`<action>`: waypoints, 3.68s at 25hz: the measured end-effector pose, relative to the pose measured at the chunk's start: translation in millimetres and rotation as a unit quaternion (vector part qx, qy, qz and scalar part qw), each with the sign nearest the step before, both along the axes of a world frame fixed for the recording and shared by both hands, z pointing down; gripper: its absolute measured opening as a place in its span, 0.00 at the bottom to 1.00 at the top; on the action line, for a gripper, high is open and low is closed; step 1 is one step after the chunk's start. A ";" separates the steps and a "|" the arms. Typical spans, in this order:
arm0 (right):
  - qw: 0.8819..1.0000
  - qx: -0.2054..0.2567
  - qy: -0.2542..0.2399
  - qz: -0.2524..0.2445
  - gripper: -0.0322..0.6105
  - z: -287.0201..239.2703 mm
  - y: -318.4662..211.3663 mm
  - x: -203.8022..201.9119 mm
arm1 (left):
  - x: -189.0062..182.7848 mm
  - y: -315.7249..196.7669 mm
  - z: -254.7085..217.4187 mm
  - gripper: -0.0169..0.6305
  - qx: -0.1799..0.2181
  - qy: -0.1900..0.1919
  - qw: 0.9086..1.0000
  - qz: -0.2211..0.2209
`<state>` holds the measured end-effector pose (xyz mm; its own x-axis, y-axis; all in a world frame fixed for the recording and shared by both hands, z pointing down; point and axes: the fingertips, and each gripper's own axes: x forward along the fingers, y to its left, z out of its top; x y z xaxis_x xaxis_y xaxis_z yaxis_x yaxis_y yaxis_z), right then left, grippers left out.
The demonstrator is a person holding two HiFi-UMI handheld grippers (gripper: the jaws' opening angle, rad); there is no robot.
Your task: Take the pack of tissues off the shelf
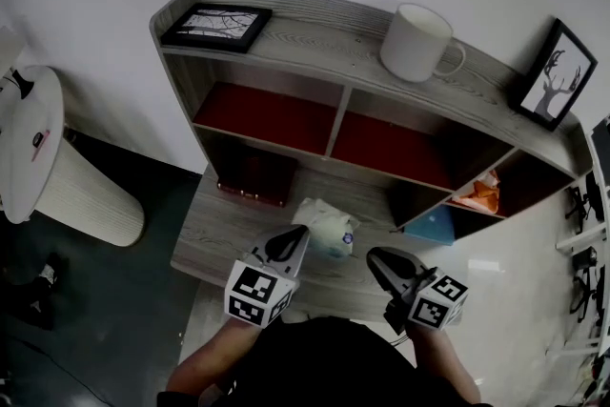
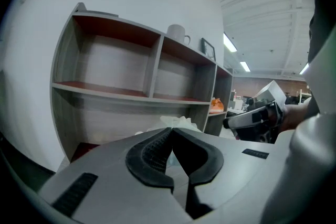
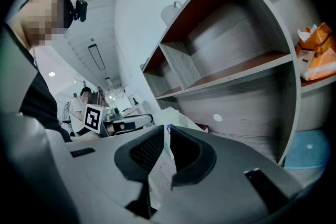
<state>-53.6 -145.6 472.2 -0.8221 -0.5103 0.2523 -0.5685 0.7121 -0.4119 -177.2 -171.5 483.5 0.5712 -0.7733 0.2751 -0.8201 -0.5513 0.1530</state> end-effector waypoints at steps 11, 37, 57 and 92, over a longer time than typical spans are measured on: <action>1.000 -0.013 0.012 0.005 0.08 15.5 9.9 -17.8 | -20.6 -12.8 79.2 0.05 -0.040 -0.022 0.999 -0.013; 0.999 -0.025 0.024 0.024 0.08 22.1 8.0 -6.8 | -21.3 -10.4 225.1 0.05 -0.153 -0.099 0.983 0.016; 1.000 0.001 0.011 0.019 0.08 0.4 -24.8 17.2 | -15.9 -30.4 98.3 0.33 -0.060 -0.036 0.997 -0.014; 0.985 0.154 0.025 0.078 0.17 -67.8 -46.3 264.8 | 208.3 -6.0 -55.5 0.09 0.076 -0.001 0.996 0.054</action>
